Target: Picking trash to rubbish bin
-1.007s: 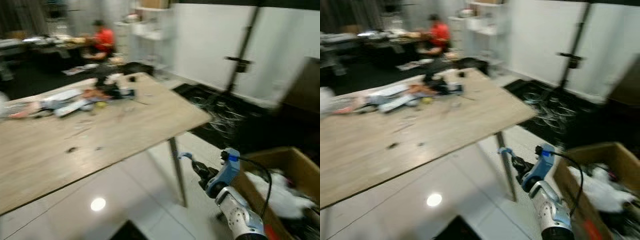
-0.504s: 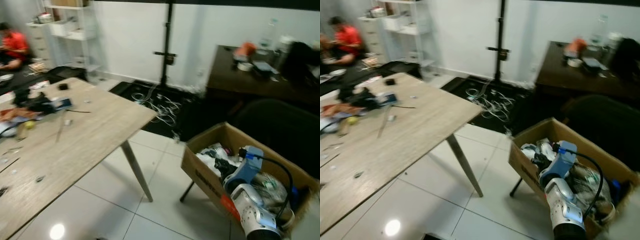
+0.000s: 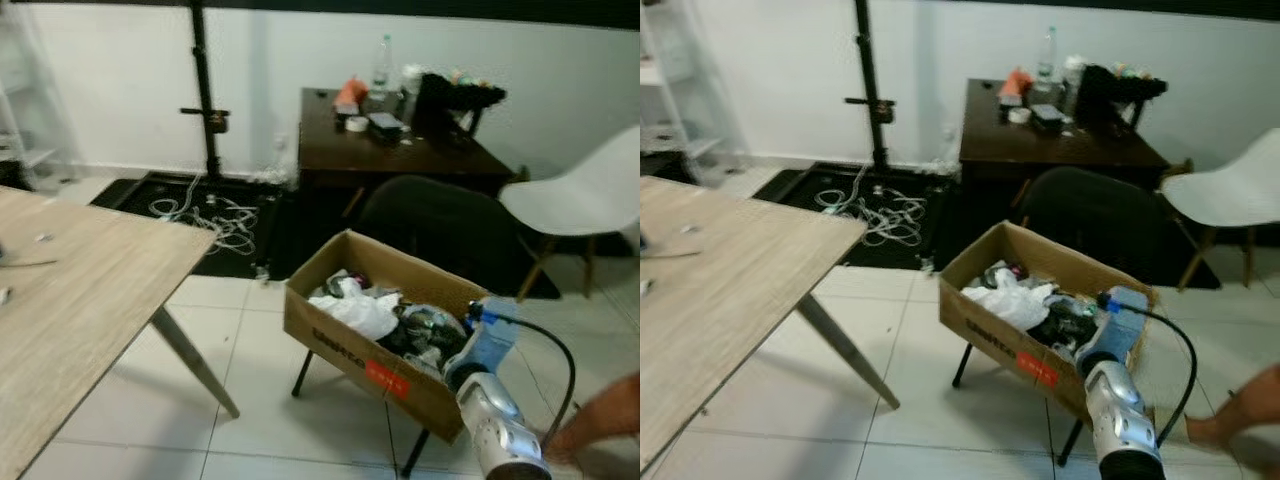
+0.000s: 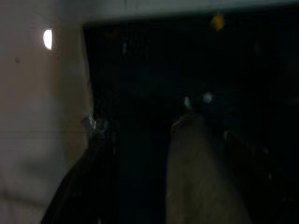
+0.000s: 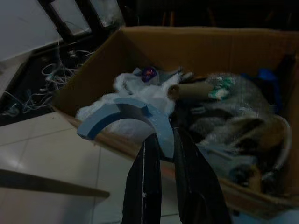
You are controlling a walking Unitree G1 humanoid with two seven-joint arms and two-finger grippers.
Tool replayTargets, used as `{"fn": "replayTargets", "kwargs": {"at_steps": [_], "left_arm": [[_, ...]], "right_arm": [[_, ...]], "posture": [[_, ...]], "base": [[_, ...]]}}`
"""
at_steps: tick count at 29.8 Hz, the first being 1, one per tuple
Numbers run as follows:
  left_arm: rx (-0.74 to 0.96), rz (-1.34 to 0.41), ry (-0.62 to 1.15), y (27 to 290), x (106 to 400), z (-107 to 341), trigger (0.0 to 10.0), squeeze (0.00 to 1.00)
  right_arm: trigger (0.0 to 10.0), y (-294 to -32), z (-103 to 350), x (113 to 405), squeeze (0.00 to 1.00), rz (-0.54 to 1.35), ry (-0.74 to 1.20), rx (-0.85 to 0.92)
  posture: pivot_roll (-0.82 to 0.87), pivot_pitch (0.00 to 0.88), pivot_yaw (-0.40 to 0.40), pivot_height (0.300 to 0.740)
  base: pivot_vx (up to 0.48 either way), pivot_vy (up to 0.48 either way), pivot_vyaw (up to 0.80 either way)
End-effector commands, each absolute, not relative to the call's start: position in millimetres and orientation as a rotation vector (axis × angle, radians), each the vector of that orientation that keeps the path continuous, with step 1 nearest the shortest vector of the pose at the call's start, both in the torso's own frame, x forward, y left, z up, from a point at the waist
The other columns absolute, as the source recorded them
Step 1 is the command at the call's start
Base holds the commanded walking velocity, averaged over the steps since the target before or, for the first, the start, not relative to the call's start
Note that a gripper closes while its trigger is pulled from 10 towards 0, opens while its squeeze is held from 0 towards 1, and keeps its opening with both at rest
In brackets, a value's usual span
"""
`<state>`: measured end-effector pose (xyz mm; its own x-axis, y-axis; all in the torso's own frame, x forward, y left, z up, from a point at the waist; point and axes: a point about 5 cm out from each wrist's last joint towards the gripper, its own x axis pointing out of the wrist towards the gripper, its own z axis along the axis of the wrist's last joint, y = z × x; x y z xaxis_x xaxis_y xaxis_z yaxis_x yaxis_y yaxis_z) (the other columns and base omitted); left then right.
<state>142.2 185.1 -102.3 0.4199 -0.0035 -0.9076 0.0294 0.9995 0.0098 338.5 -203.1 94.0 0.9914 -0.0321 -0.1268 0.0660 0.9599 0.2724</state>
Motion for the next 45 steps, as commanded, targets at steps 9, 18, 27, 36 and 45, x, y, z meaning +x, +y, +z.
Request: {"fn": "replayTargets", "kwargs": {"at_steps": [9,18,27,36,45], "left_arm": [[0.014,-0.059,1.153,180,135,-105,10.0,0.0],[0.024,-0.071,1.152,183,136,-105,10.0,0.0],[0.024,-0.079,1.146,182,138,-104,10.0,0.0],[0.02,-0.08,1.146,181,138,-104,10.0,0.0],[0.004,-0.05,1.134,183,139,-103,10.0,0.0]], "right_arm": [[10.0,-194,102,340,0.0,-0.027,0.051,0.257],[10.0,-194,99,340,0.0,-0.03,0.059,0.252],[10.0,-196,99,341,0.0,-0.041,0.057,0.251],[10.0,-197,100,342,0.0,-0.046,0.055,0.249],[10.0,-200,99,341,0.0,-0.067,0.045,0.24]], "posture": [[-0.23,0.057,0.031,0.74],[-0.23,0.058,0.037,0.74],[-0.23,0.055,0.036,0.74],[-0.22,0.054,0.036,0.74],[-0.22,0.057,0.04,0.74]], "base": [[0.175,0.0,-0.24],[0.387,0.0,-0.18],[0.398,0.0,-0.8],[0.391,0.0,-0.8],[0.25,0.0,-0.41]]}}
